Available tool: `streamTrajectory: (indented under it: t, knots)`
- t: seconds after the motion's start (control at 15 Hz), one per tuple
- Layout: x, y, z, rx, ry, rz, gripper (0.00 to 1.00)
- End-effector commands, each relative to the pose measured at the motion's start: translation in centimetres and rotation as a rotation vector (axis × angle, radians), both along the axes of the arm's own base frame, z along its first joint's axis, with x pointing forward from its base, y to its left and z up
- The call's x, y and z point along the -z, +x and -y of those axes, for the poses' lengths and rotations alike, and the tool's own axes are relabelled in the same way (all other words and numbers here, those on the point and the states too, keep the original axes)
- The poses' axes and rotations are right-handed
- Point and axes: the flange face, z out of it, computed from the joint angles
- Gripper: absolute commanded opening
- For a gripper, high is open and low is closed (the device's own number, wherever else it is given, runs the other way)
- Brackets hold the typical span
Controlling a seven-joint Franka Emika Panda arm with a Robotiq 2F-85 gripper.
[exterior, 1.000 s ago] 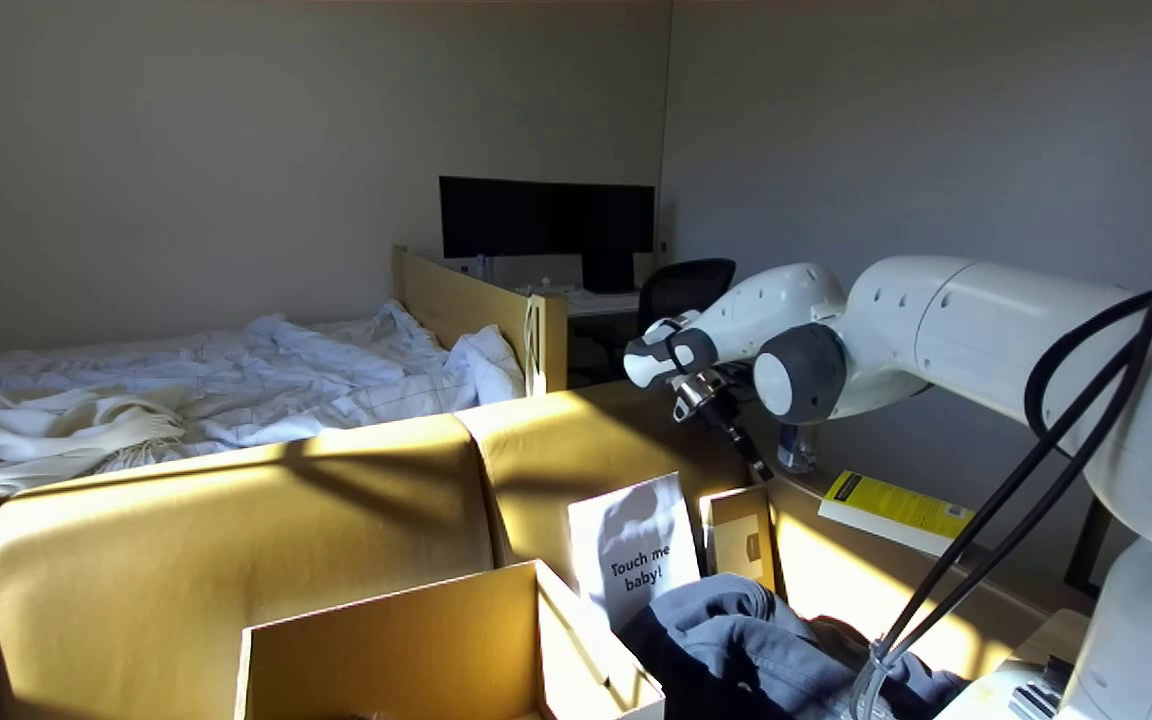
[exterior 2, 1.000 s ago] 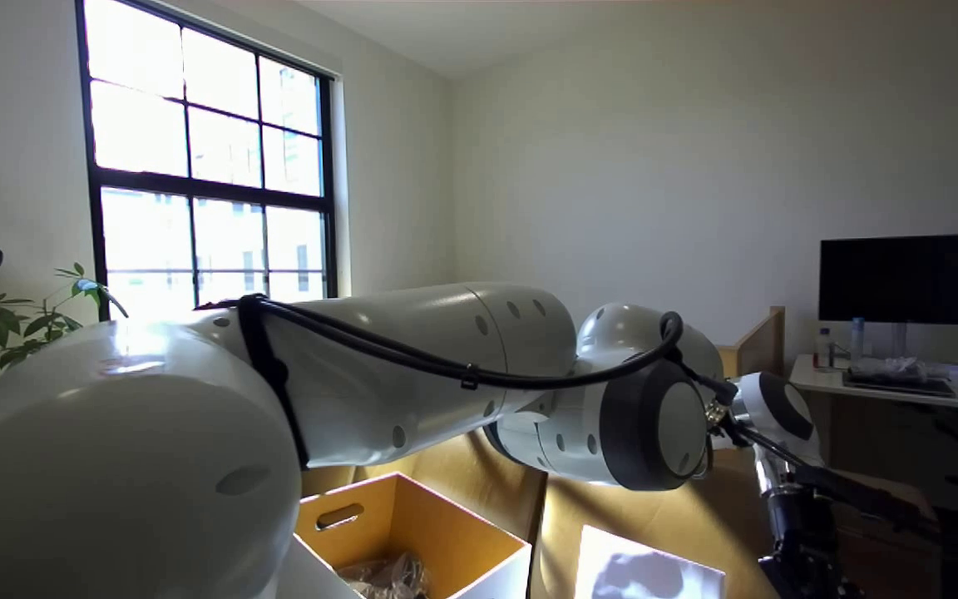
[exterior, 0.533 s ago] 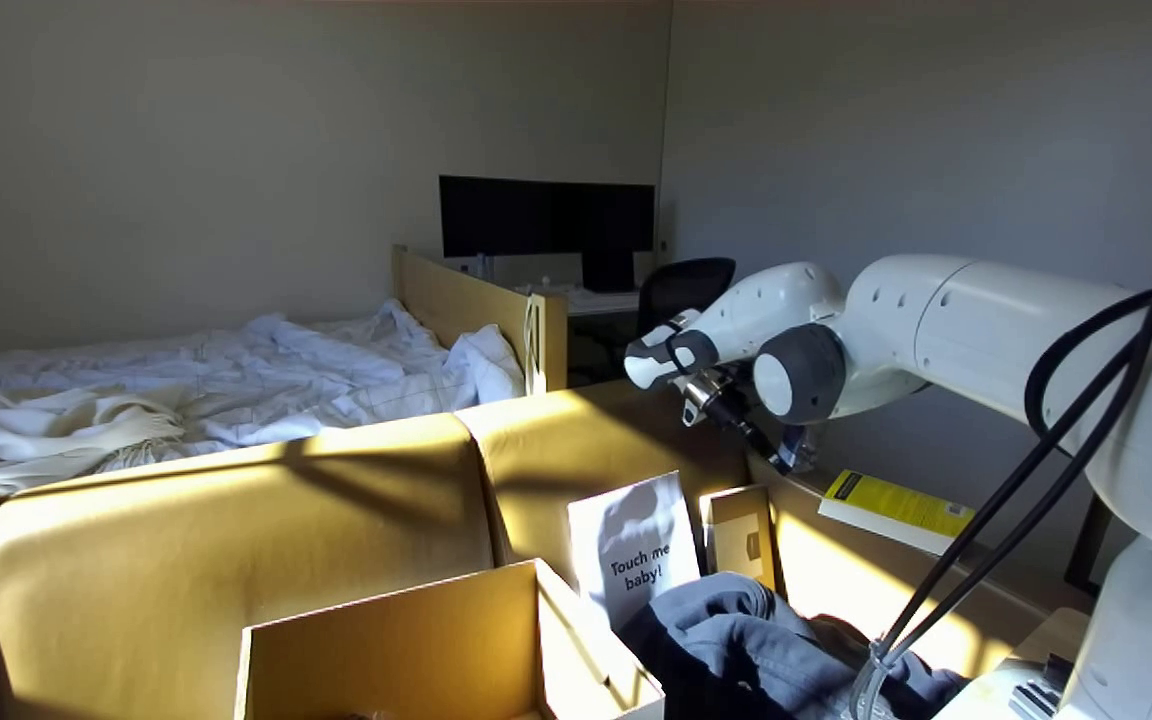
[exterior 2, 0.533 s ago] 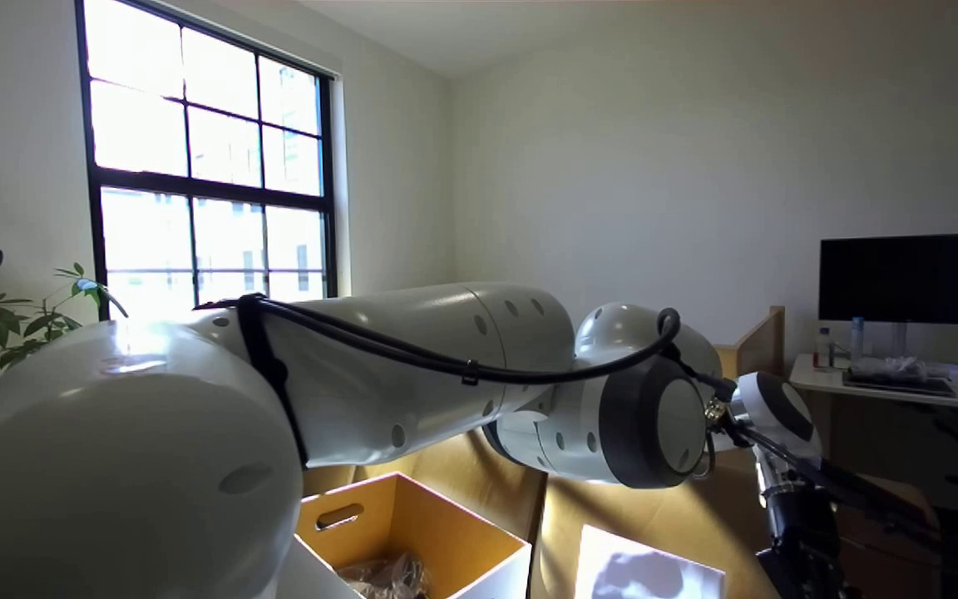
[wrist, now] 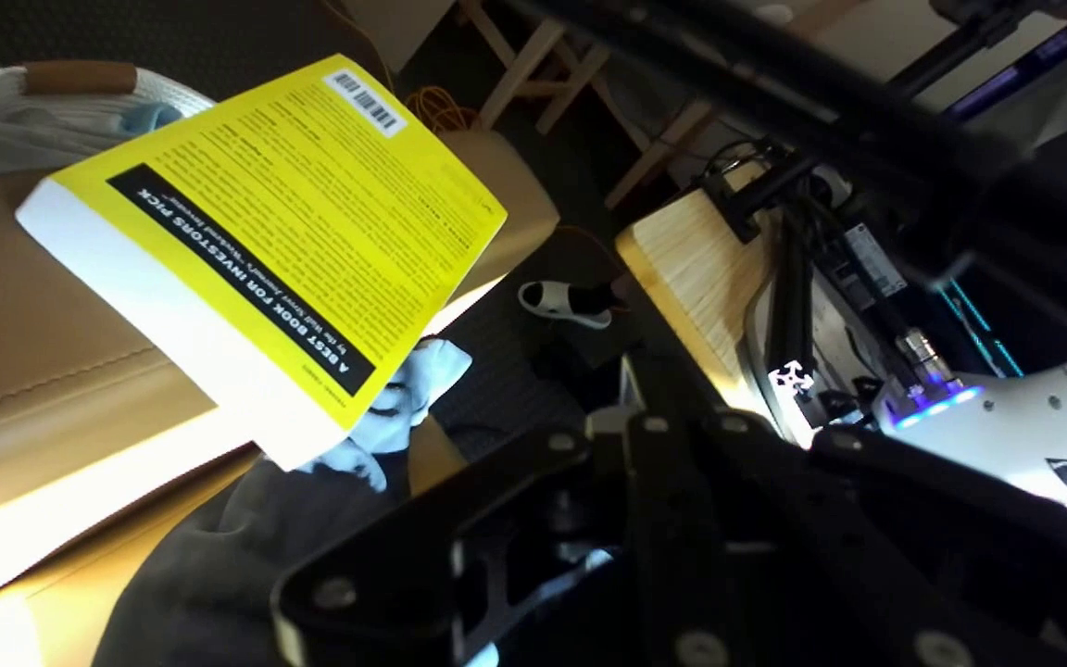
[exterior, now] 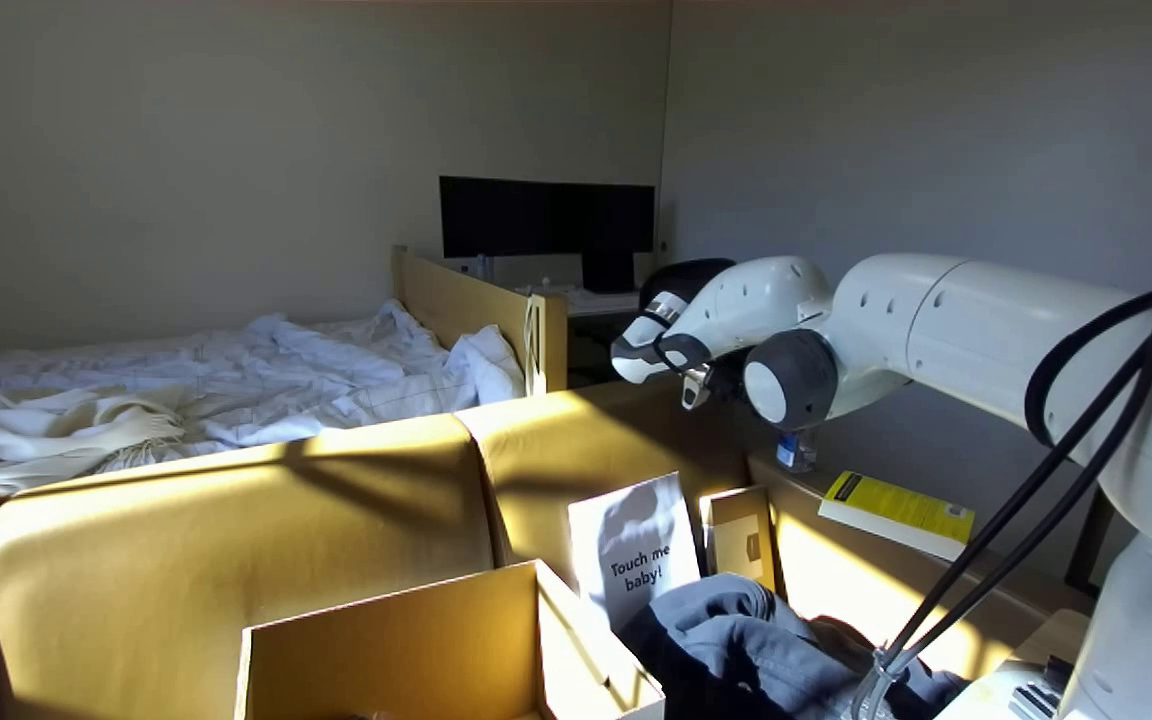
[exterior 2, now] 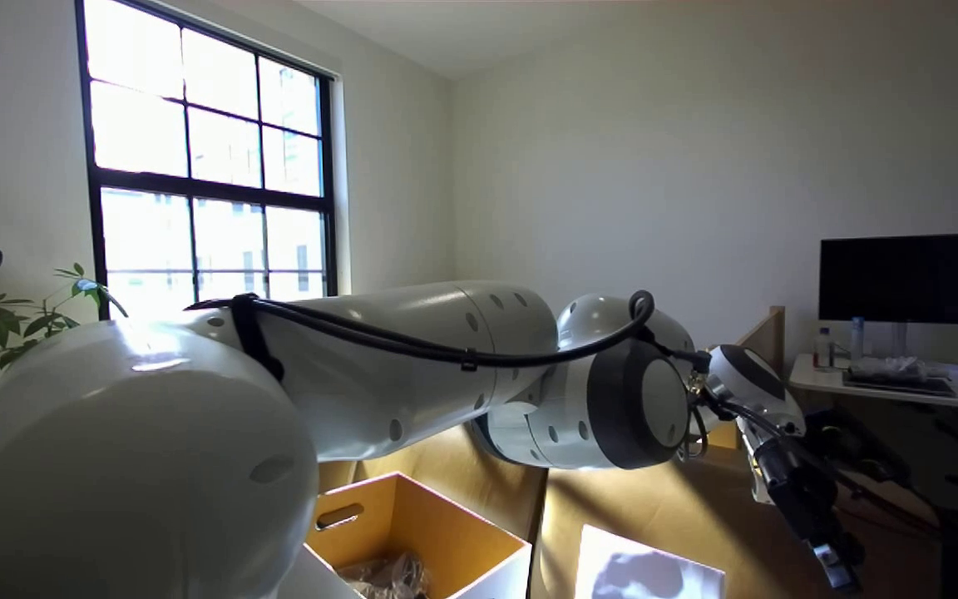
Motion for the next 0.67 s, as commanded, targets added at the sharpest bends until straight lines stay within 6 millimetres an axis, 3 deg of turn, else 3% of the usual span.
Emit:
streamTrajectory:
  t: [0.0, 0.2, 0.4, 0.6]
  knots:
    - [-0.1, 0.0, -0.1, -0.003, 0.005, -0.007, 0.01]
    - [0.1, 0.0, 0.0, 0.022, 0.022, 0.025, 0.0]
    - [3.8, -0.4, -0.2, -0.032, 0.036, -0.018, 0.0]
    - [7.0, -2.2, 0.4, -0.039, 0.073, -0.111, 0.0]
